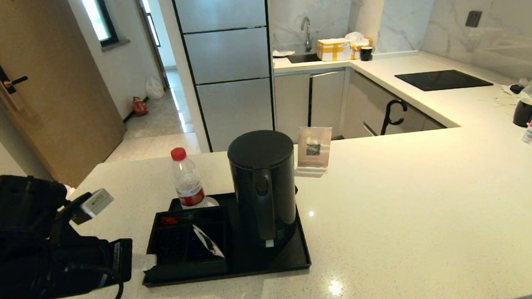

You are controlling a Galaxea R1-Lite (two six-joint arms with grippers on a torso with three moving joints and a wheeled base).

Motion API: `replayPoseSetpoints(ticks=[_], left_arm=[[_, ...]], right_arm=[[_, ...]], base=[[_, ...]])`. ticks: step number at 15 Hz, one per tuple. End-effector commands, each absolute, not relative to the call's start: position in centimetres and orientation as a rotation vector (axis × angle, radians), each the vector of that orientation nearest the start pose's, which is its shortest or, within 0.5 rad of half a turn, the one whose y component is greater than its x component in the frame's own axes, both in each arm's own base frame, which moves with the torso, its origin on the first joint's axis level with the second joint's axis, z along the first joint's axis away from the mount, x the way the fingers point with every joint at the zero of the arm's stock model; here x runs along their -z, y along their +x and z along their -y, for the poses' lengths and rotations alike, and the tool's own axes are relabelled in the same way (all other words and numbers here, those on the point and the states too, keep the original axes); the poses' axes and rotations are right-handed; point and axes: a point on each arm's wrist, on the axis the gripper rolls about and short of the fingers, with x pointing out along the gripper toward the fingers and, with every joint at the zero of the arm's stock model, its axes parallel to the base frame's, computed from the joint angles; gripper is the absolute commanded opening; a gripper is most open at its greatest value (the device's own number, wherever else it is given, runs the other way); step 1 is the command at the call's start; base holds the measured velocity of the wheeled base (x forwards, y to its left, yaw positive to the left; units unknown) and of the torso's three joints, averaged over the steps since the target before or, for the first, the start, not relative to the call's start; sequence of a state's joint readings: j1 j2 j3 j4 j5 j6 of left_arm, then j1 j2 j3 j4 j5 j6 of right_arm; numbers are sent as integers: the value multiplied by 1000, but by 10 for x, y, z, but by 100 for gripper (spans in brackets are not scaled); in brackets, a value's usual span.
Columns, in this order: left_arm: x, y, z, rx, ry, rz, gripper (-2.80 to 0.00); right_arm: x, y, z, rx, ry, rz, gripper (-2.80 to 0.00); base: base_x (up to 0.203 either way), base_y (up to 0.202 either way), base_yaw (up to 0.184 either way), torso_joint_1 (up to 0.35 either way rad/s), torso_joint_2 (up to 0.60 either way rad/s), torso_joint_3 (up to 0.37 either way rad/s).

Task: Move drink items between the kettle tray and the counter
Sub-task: Pick up the tea bag

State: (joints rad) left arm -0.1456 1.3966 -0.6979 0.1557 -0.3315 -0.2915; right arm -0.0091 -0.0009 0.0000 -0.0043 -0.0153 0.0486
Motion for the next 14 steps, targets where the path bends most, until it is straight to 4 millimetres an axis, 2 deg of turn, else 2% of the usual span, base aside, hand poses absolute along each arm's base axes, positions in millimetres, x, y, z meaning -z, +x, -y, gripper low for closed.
replayPoseSetpoints(ticks=[1,8,10,11,12,14], left_arm=[[-160,198,38,321,-349,-946,-280],[-156,205,41,327,-350,-957,-280],[-154,215,43,328,-353,-973,-280],[-154,218,45,332,-351,-975,-39],[-154,224,47,337,-350,-977,0],[-156,233,54,337,-364,-980,0]], right_arm=[[-76,-23,0,24,49,5,-280],[-76,-23,0,24,49,4,-280],[-76,-23,0,24,49,5,-280],[-76,-23,0,24,49,5,-280],[-76,-23,0,24,49,5,-280],[-76,-23,0,24,49,5,-280]], base=[[0,0,0,0,0,0],[0,0,0,0,0,0],[0,0,0,0,0,0],[0,0,0,0,0,0],[0,0,0,0,0,0],[0,0,0,0,0,0]])
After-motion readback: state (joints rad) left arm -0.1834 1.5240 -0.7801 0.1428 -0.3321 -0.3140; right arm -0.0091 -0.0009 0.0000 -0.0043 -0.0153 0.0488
